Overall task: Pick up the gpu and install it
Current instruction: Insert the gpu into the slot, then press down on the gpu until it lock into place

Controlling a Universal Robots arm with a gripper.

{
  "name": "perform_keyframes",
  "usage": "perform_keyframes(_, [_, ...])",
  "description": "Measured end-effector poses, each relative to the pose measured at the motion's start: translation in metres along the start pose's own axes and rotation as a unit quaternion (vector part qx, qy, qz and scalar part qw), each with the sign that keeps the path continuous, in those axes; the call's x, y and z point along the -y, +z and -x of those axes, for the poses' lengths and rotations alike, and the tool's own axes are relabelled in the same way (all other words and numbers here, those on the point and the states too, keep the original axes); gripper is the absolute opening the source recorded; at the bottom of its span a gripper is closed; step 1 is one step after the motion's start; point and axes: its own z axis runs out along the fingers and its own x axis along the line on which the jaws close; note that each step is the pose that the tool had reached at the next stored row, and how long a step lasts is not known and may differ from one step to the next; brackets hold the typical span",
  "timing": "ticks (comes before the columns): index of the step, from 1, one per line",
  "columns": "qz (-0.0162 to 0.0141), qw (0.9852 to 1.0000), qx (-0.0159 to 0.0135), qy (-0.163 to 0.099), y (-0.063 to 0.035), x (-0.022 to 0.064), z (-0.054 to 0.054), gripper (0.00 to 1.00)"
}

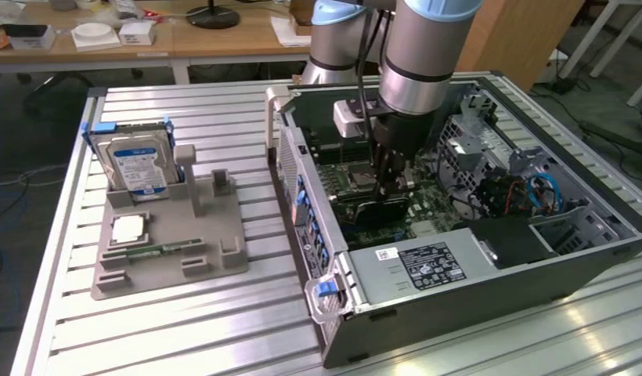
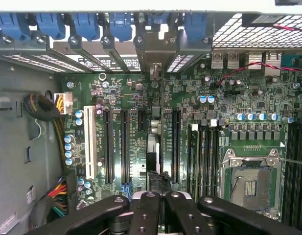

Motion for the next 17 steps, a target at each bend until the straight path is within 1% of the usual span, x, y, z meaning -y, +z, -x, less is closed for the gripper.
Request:
perform_keyframes(13, [0.0000,1.0000,0.0000,0.000,0.0000,0.0000,0.0000,0.10])
perform_keyframes(15, [0.0000,1.0000,0.0003,0.000,0.0000,0.0000,0.0000,0.10])
perform_keyframes(17, [0.0000,1.0000,0.0003,0.000,-0.0002,-0.0017,-0.0001,0.10])
